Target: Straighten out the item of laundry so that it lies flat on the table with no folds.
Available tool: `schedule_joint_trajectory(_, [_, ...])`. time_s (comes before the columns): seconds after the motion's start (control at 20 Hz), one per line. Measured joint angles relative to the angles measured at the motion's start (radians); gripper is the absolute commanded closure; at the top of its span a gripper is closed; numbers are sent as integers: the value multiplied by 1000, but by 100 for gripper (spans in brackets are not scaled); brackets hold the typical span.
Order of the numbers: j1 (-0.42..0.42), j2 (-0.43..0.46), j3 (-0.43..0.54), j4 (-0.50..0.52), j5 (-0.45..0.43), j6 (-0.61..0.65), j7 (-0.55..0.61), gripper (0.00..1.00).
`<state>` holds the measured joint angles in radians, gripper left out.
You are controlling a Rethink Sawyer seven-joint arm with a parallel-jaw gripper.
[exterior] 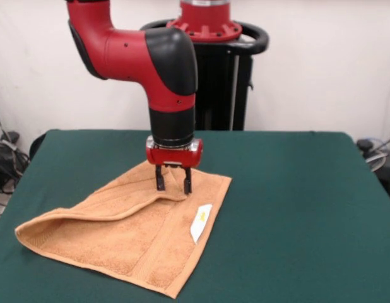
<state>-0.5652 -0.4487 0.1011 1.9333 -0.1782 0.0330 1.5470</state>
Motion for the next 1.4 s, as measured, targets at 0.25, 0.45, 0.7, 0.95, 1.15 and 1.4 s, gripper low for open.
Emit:
schedule_joint_trajectory(0.25, [0, 0, 0, 0, 0, 0, 0, 0])
schedule_joint_trajectory(0.45, [0, -1, 0, 0, 0, 0, 0, 0])
schedule_joint_trajectory(0.7, [-1, -10, 0, 0, 0, 1, 0, 0])
schedule_joint_trajectory(0.95, [-11, -34, 0, 0, 0, 12, 0, 0])
schedule_joint_trajectory(1.15, [-20, -49, -1, 0, 0, 13, 0, 0])
schedule_joint_trajectory(1.4, [-21, -37, -1, -6, 0, 13, 0, 0])
